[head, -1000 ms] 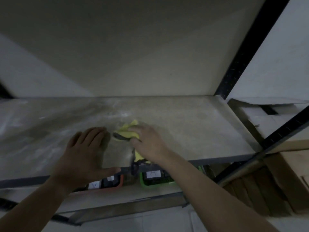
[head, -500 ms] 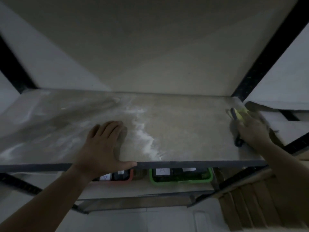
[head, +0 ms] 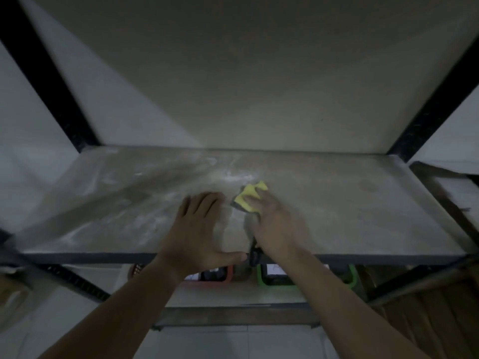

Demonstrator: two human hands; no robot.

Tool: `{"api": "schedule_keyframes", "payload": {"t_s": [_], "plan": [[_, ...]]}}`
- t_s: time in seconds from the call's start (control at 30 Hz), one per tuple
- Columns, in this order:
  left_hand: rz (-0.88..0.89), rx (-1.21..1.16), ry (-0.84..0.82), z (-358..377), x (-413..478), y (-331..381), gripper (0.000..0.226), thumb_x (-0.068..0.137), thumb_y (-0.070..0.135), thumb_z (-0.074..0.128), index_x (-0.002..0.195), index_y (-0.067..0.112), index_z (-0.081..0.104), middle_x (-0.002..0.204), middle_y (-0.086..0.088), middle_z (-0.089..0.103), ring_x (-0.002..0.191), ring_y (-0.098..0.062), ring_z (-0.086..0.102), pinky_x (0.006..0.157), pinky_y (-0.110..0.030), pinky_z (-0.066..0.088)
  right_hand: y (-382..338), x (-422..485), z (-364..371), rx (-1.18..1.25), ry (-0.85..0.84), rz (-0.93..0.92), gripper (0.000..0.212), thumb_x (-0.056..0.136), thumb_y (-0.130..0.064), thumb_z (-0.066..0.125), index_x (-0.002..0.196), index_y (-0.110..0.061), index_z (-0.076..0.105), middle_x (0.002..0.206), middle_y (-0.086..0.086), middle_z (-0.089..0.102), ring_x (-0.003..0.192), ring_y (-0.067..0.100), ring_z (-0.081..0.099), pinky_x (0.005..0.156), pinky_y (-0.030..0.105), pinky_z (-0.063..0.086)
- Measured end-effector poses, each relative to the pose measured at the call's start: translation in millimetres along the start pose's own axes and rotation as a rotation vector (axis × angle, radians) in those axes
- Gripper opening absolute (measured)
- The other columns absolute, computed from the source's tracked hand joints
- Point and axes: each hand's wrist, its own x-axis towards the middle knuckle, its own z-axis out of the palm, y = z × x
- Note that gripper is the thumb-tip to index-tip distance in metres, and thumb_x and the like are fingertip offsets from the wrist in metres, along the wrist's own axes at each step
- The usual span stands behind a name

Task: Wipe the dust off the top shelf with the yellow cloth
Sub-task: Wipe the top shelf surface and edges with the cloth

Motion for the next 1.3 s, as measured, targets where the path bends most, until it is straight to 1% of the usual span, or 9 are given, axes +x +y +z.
{"api": "schedule_keyframes", "payload": {"t_s": [0.13,0.23,0.37,0.6,0.8,0.9,1.03,1.1,1.3], "plan": [[0.042,0.025,0.022,-14.3,-24.0,-39.5,0.123,0.07,0.096,0.047,0.16,0.014,0.029,0.16,-0.01,0.038,0.15,-0.035,0.033,0.121,-0.058,0.026,20.1,3.5,-43.7,0.084,0.044,0.234,0.04,0.094,-0.011,0.049,0.132,-0.018,0.055,0.119,0.006,0.06,0.105,0.03,0.06,0.083,0.019,0.04],[0.032,0.081,-0.007,-27.3,-41.7,-83.9,0.122,0.071,0.098,0.042,0.159,0.014,0.03,0.159,-0.01,0.039,0.147,-0.036,0.036,0.122,-0.056,0.025,76.2,-1.9,-80.7,-0.026,0.204,0.401,0.032,0.094,-0.018,0.052,0.123,-0.008,0.059,0.126,0.019,0.06,0.108,0.037,0.058,0.092,0.039,0.045],[0.017,0.148,-0.045,-39.3,-53.8,-124.5,0.124,0.07,0.099,0.041,0.153,0.008,0.038,0.156,-0.012,0.042,0.146,-0.035,0.038,0.121,-0.059,0.026,115.3,-22.0,-110.1,-0.082,0.147,0.535,0.038,0.099,-0.025,0.042,0.134,-0.012,0.052,0.141,0.018,0.047,0.124,0.038,0.046,0.103,0.042,0.035],[0.043,0.156,-0.072,-37.6,-58.3,-144.3,0.122,0.071,0.099,0.039,0.151,0.007,0.045,0.155,-0.009,0.046,0.144,-0.03,0.04,0.121,-0.052,0.025,103.6,-35.9,-87.1,-0.222,0.097,0.433,0.043,0.094,-0.024,0.048,0.132,-0.006,0.052,0.13,0.024,0.048,0.101,0.04,0.055,0.079,0.035,0.039],[0.027,0.106,-0.059,-36.2,-58.0,-145.5,0.123,0.068,0.101,0.039,0.15,0.009,0.047,0.155,-0.006,0.045,0.144,-0.027,0.042,0.121,-0.048,0.027,8.5,-32.5,-10.0,-0.231,0.167,0.365,0.042,0.088,-0.024,0.057,0.127,-0.007,0.055,0.123,0.017,0.056,0.095,0.033,0.059,0.084,0.039,0.049],[0.032,0.096,-0.051,-38.5,-57.6,-144.3,0.121,0.069,0.101,0.038,0.146,0.009,0.05,0.151,-0.006,0.048,0.141,-0.028,0.045,0.119,-0.05,0.032,-63.0,-16.7,39.2,-0.23,0.199,0.196,0.044,0.087,-0.029,0.058,0.131,-0.019,0.056,0.133,0.011,0.055,0.112,0.032,0.058,0.094,0.042,0.049],[0.059,0.081,-0.018,-37.9,-57.8,-146.0,0.117,0.07,0.099,0.038,0.141,0.008,0.056,0.146,-0.008,0.053,0.136,-0.031,0.05,0.114,-0.052,0.039,-118.8,16.7,70.1,-0.044,0.02,0.112,0.044,0.095,-0.021,0.047,0.14,-0.023,0.045,0.156,0.002,0.025,0.137,0.022,0.035,0.108,0.022,0.029],[0.064,0.06,0.0,-36.2,-57.7,-147.0,0.115,0.069,0.099,0.043,0.141,0.01,0.056,0.146,-0.007,0.052,0.137,-0.03,0.049,0.114,-0.051,0.038,-110.2,21.7,55.8,0.046,-0.011,0.137,0.044,0.096,-0.013,0.046,0.14,-0.019,0.047,0.154,0.002,0.032,0.132,0.02,0.042,0.093,0.006,0.023],[0.072,0.025,0.064,-35.8,-58.0,-146.7,0.112,0.062,0.094,0.054,0.141,0.015,0.051,0.146,-0.001,0.049,0.136,-0.025,0.043,0.114,-0.04,0.028,5.7,15.7,-24.8,-0.024,0.24,0.261,0.045,0.09,-0.003,0.051,0.134,-0.001,0.05,0.132,0.025,0.052,0.109,0.031,0.055,0.09,0.022,0.042]]}}
